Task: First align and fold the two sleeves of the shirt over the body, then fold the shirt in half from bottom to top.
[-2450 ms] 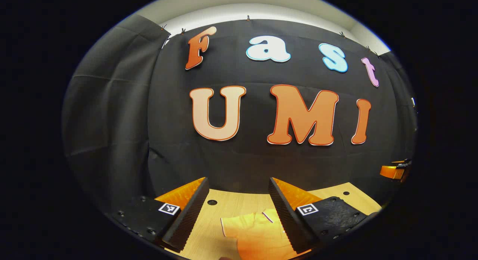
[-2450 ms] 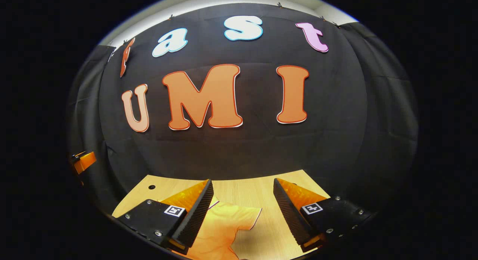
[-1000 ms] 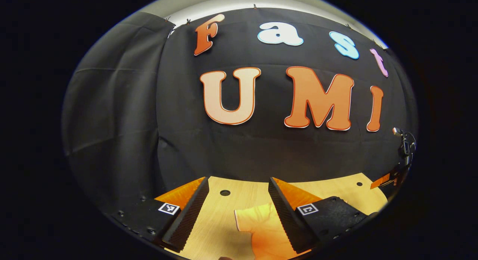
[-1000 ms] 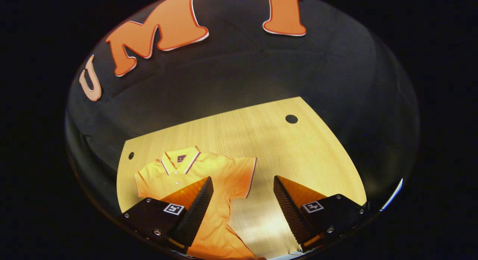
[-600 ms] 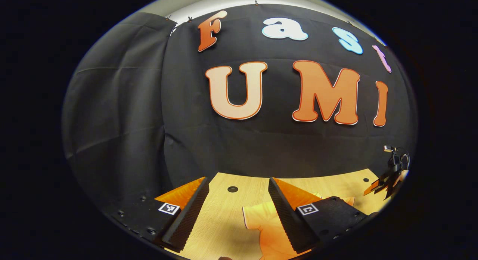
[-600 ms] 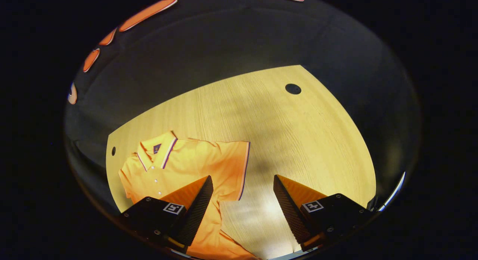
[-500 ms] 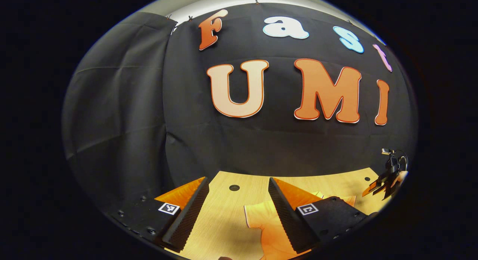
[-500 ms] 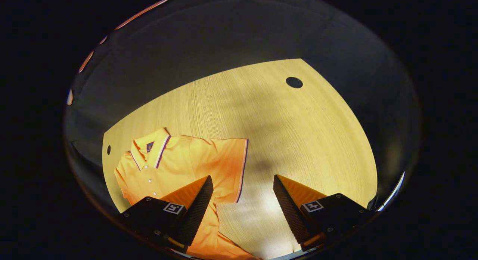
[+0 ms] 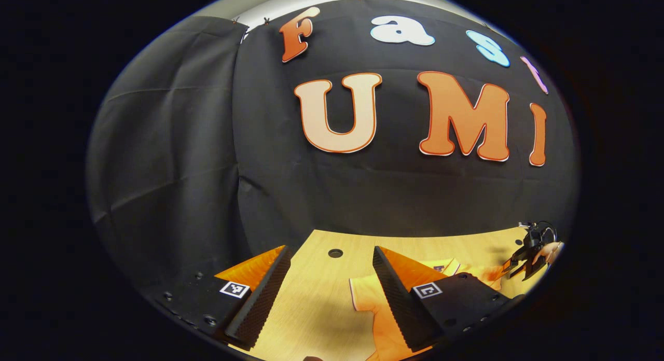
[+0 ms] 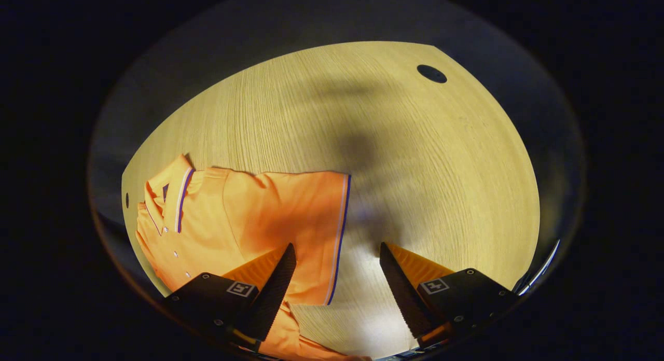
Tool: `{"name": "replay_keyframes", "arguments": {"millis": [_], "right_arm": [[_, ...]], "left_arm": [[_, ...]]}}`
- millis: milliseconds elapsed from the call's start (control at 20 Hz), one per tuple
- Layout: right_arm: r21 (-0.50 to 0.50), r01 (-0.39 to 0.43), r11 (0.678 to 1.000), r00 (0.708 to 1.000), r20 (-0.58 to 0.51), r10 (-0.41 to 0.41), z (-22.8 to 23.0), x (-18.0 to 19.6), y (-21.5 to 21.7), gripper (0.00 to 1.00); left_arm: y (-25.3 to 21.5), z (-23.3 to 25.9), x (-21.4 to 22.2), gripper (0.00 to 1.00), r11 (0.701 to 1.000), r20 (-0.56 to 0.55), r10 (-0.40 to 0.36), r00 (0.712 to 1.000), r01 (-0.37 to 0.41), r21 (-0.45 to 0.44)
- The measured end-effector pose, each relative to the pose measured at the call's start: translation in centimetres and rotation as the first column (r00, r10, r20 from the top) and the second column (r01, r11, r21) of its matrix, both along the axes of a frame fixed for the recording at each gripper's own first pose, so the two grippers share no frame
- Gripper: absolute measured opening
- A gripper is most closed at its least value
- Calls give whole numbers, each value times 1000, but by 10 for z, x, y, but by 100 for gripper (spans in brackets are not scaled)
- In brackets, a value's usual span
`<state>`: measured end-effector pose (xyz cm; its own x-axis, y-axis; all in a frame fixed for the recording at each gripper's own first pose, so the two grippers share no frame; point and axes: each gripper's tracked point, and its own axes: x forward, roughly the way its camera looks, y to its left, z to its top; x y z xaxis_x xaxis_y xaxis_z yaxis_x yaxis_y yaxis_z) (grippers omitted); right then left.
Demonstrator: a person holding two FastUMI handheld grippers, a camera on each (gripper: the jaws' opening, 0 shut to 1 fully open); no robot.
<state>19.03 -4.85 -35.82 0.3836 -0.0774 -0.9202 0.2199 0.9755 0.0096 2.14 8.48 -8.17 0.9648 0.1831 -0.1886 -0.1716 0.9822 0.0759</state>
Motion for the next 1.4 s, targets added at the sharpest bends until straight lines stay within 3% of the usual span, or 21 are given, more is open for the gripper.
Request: {"name": "replay_keyframes", "arguments": {"millis": [150, 450, 600, 650, 700, 750, 800, 850, 900, 950, 1050, 1250, 1400], "right_arm": [[-45, -22, 999, 1000, 1, 22, -1, 1, 1, 97], [-48, -8, 999, 1000, 24, 9, -1, 0, 1, 100], [-50, 0, 999, 999, 45, 2, -1, 1, 1, 96], [-48, 4, 999, 999, 48, -2, 0, 1, 2, 89], [-45, 9, 999, 999, 51, -7, 0, 2, 5, 70], [-42, 14, 999, 998, 55, -12, -3, 4, 6, 61], [-33, 21, 999, 998, 63, -19, -1, 4, 8, 36], [-26, 37, 999, 997, 71, -35, -2, 5, 9, 33], [-32, 42, 999, 996, 79, -40, 1, 5, 9, 13], [-22, 29, 999, 994, 101, -27, -1, 10, 12, 12], [-1, 75, 997, 989, 124, -74, 6, 9, 14, 0], [-2, 73, 997, 984, 162, -72, 14, 7, 26, 0], [59, 55, 997, 972, 224, -67, 42, 9, 50, 0]], "left_arm": [[0, -2, 3, 98, 1000, -1, -4, 1000, 4, -17], [-5, -28, 9, 98, 997, -20, -22, 1000, 20, -78], [-10, -38, 9, 99, 993, -41, -47, 998, 42, -109], [-11, -38, 9, 99, 993, -44, -53, 998, 48, -110], [-11, -39, 11, 98, 993, -47, -58, 997, 53, -108], [-10, -40, 11, 98, 992, -46, -64, 997, 59, -107], [-10, -41, 13, 98, 992, -46, -69, 997, 64, -110], [-10, -42, 14, 98, 991, -48, -77, 996, 71, -115], [-9, -45, 17, 98, 989, -52, -88, 995, 81, -122], [-9, -48, 19, 98, 988, -59, -101, 993, 92, -126], [-3, -53, 25, 98, 986, -74, -124, 990, 114, -122], [15, -53, 36, 98, 984, -72, -154, 985, 146, -104], [29, -54, 39, 98, 984, -64, -140, 988, 132, -117]]}}
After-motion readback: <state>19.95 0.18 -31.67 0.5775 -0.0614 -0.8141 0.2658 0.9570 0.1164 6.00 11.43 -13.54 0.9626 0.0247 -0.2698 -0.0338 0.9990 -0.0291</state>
